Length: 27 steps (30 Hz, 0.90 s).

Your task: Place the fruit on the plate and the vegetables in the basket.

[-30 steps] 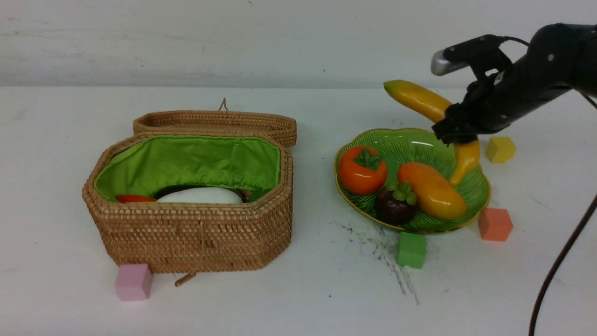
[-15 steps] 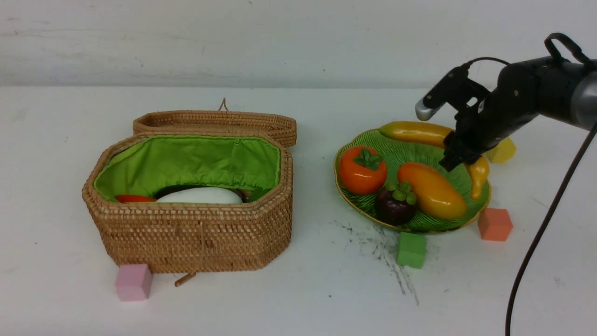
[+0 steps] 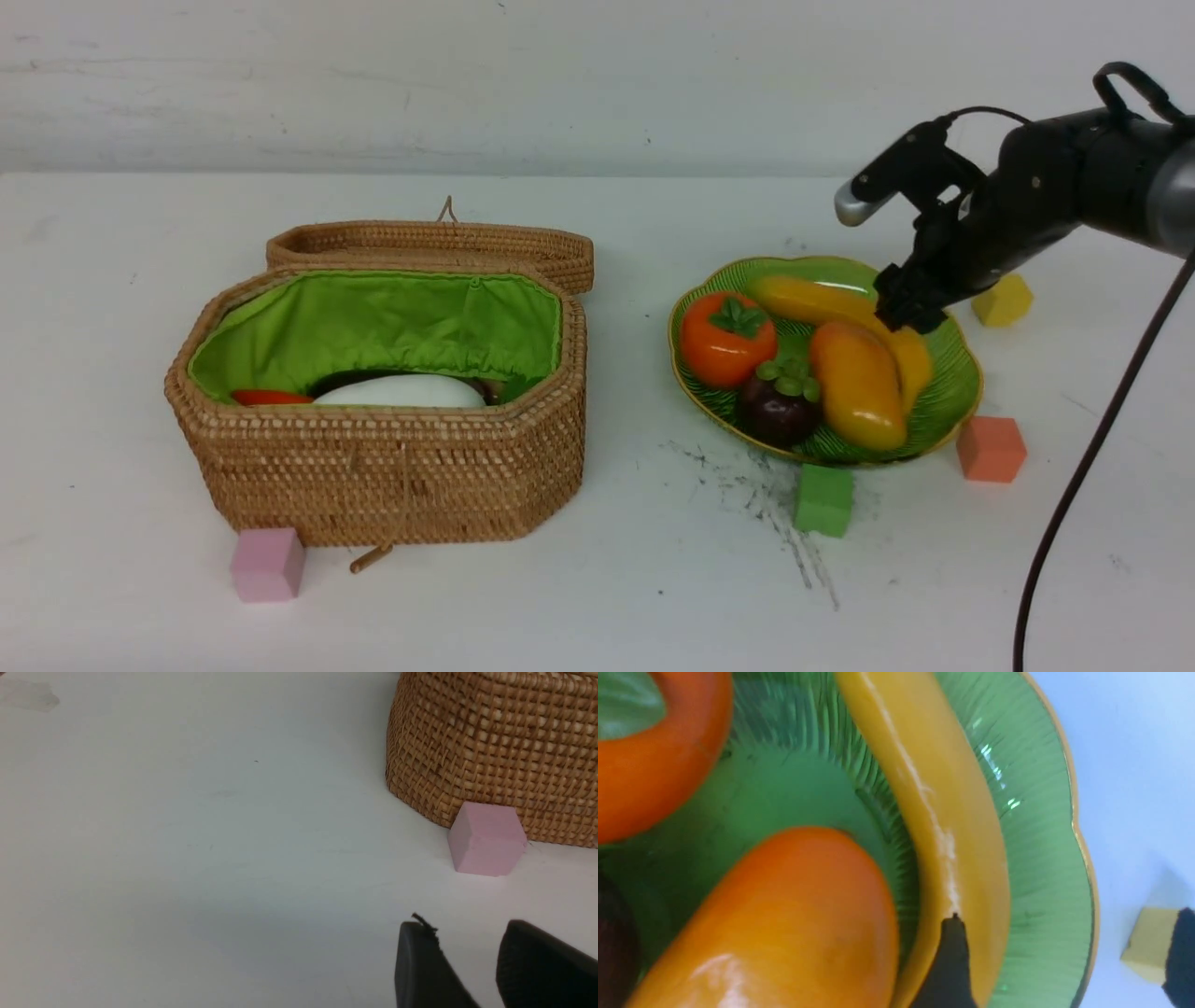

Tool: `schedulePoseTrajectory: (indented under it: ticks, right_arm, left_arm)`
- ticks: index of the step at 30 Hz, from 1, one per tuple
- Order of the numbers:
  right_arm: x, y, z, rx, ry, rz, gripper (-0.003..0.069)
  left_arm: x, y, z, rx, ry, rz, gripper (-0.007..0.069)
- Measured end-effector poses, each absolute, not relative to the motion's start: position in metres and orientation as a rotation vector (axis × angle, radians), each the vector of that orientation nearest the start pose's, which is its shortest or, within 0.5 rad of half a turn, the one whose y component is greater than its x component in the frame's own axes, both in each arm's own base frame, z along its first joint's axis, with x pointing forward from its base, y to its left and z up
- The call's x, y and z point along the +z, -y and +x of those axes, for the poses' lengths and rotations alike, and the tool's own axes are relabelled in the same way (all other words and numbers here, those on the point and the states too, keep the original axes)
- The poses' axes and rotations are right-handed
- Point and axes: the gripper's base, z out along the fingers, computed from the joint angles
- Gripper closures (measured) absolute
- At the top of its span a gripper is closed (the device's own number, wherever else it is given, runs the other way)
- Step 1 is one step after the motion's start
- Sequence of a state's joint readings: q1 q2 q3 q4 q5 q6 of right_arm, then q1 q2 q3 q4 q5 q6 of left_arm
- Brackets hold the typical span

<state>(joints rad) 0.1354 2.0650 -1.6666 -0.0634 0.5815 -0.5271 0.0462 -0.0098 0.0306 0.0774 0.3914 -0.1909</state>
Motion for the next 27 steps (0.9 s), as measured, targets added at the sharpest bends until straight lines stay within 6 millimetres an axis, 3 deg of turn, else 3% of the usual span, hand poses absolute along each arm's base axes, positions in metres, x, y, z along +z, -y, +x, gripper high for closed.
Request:
schedulePoseTrajectory:
  ticks: [1,4,8,9,10,13,16,17,18,20,23,26,27]
  right_arm:
    - [0.229,-0.06,0.465,-0.235,-2.328,-0.853,0.006]
    - [0.262,-0.058,0.451,-0.234,-2.319,-0.824,0.0076]
    - [0.319,-0.053,0.421,-0.215,-2.304,-0.721,0.0136]
    - [0.349,-0.051,0.402,-0.194,-2.283,-0.636,0.018]
    - [0.353,-0.05,0.4,-0.191,-2.281,-0.625,0.0187]
    - [0.411,-0.043,0.35,-0.129,-2.244,-0.446,0.034]
    - [0.444,-0.038,0.306,-0.063,-2.219,-0.314,0.0499]
    - [0.443,-0.038,0.306,-0.059,-2.227,-0.308,0.0523]
    - [0.449,-0.036,0.286,-0.022,-2.22,-0.261,0.0603]
    - [0.447,-0.034,0.26,0.023,-2.231,-0.215,0.066]
    - [0.429,-0.03,0.224,0.041,-2.261,-0.193,0.0667]
    - [0.416,-0.027,0.203,0.042,-2.262,-0.192,0.0667]
    - [0.405,-0.025,0.186,0.048,-2.238,-0.187,0.0667]
  left_arm:
    - [0.168,-0.005,0.052,-0.022,-1.886,-0.177,0.0386]
    - [0.168,-0.005,0.052,-0.022,-1.886,-0.177,0.0386]
    - [0.168,-0.005,0.052,-0.022,-1.886,-0.177,0.0386]
    - [0.168,-0.005,0.052,-0.022,-1.886,-0.177,0.0386]
    - [0.168,-0.005,0.052,-0.022,-1.886,-0.177,0.0386]
    - [0.168,-0.005,0.052,-0.022,-1.886,-0.177,0.0386]
    - [0.168,-0.005,0.052,-0.022,-1.886,-0.177,0.0386]
    - [0.168,-0.005,0.052,-0.022,-1.886,-0.177,0.0386]
    - [0.168,-0.005,0.052,-0.022,-1.886,-0.177,0.0386]
    - [0.168,-0.005,0.052,-0.022,-1.886,-0.177,0.0386]
    - [0.168,-0.005,0.052,-0.022,-1.886,-0.177,0.0386]
    - [0.168,-0.005,0.052,-0.022,-1.886,-0.177,0.0386]
    - [0.168,-0.005,0.052,-0.022,-1.886,-0.177,0.0386]
